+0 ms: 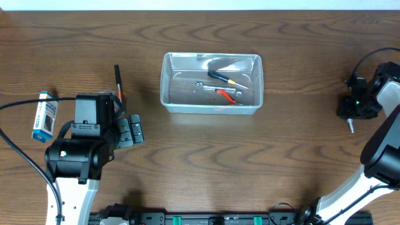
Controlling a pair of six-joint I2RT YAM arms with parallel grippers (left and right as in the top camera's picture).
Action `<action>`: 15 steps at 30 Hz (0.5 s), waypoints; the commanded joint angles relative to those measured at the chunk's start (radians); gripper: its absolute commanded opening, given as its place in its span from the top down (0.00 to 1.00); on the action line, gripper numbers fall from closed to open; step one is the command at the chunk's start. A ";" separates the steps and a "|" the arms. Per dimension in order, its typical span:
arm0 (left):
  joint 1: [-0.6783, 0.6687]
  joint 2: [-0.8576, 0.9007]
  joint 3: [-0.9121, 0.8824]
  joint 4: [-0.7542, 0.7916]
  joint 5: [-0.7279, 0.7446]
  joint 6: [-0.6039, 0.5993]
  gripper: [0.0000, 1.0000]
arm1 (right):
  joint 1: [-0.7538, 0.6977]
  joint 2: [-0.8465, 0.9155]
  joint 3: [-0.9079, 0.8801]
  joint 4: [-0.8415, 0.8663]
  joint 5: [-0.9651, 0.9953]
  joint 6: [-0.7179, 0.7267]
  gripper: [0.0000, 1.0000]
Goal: Pack container
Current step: 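Move the right gripper to the yellow screwdriver and grasp it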
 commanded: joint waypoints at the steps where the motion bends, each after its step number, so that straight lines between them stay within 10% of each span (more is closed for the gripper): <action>1: -0.005 -0.001 0.013 0.001 -0.011 -0.007 0.02 | -0.008 0.031 0.008 -0.004 0.011 0.010 0.58; 15: -0.005 -0.001 0.013 0.001 -0.011 -0.006 0.02 | -0.008 0.031 0.008 -0.003 0.011 0.009 0.77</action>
